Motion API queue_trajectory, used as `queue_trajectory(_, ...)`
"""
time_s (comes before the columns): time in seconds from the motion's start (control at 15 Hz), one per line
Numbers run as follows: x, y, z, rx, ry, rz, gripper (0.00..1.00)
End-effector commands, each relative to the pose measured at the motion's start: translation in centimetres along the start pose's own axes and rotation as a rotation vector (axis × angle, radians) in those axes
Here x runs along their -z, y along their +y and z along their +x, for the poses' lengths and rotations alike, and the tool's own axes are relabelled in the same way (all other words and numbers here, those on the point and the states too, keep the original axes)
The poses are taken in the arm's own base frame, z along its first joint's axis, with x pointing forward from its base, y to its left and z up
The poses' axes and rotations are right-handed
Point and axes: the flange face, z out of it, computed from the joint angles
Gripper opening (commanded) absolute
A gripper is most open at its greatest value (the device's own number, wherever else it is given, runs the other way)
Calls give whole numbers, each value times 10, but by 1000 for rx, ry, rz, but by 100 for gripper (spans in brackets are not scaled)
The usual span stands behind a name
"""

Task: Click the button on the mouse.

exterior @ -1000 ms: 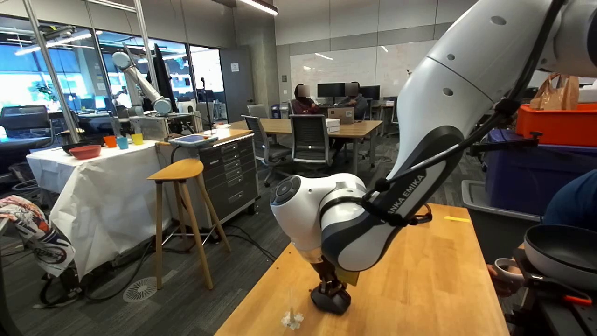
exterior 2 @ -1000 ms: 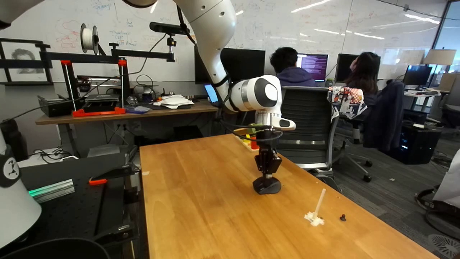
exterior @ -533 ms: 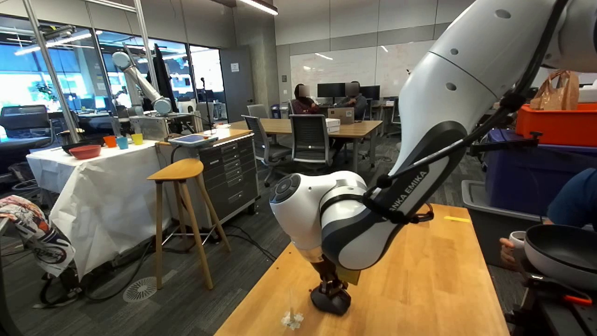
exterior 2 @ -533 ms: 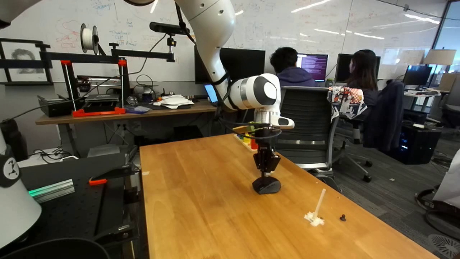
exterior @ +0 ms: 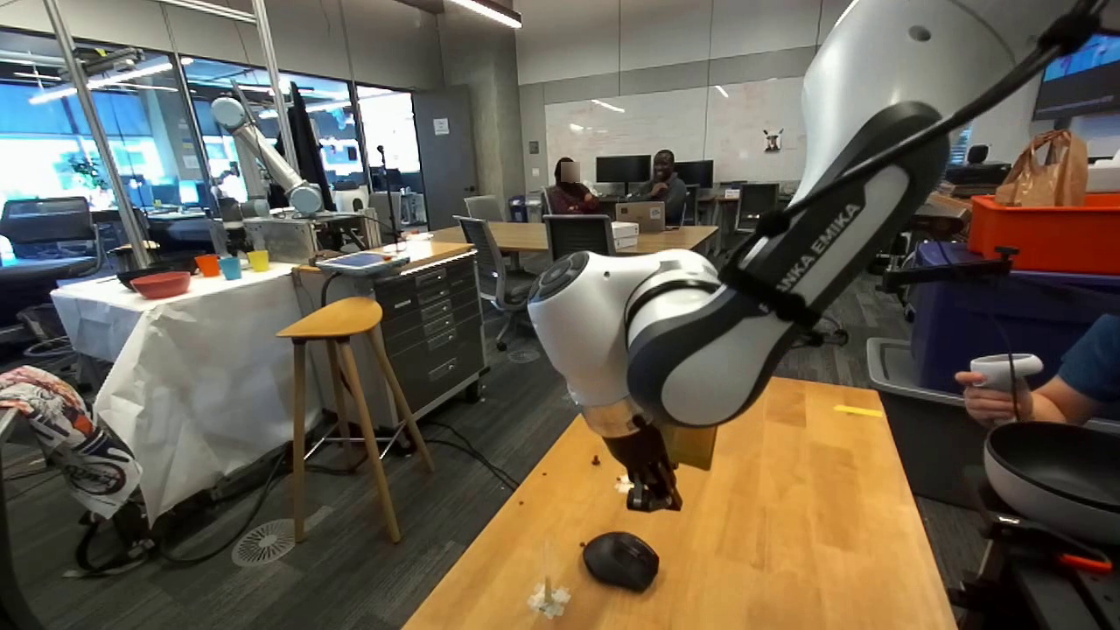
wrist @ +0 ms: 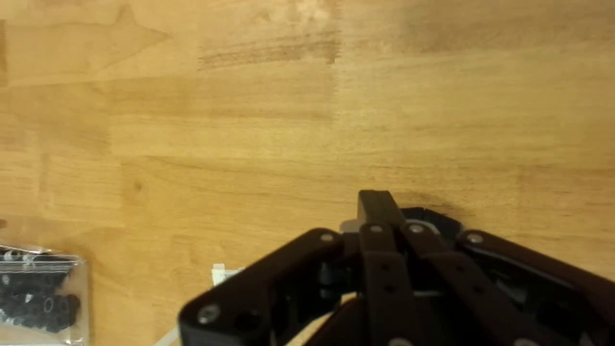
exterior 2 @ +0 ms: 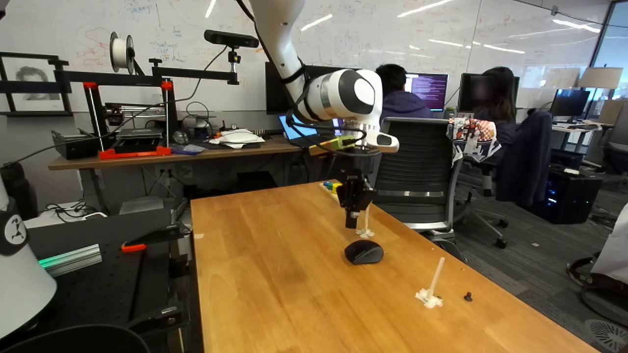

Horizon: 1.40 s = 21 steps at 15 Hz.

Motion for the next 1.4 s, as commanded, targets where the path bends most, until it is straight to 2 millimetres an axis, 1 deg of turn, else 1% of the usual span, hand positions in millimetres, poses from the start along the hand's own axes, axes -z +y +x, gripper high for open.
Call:
queue_trajectory(0.0, 49, 32, -46, 66, -40, 79, 2)
queue_trajectory(0.13, 71, 49, -63, 80, -57, 111, 2)
queue_trajectory(0.33, 98, 76, -87, 62, -60, 140, 2)
queue_trajectory(0.6, 125, 112, -105, -14, 17, 165, 4)
queue_trajectory(0.67, 132, 122, -110, -50, 66, 172, 3)
queue_trajectory(0.87, 150, 143, -118, -110, 181, 204, 2)
queue_trajectory(1.0, 158, 153, -122, -134, 242, 225, 2)
queue_trajectory(1.13, 164, 157, -127, -145, 284, 243, 3)
queue_trajectory(1.27, 166, 157, -131, -99, 258, 294, 6)
queue_trajectory(1.33, 165, 152, -134, -32, 224, 360, 4)
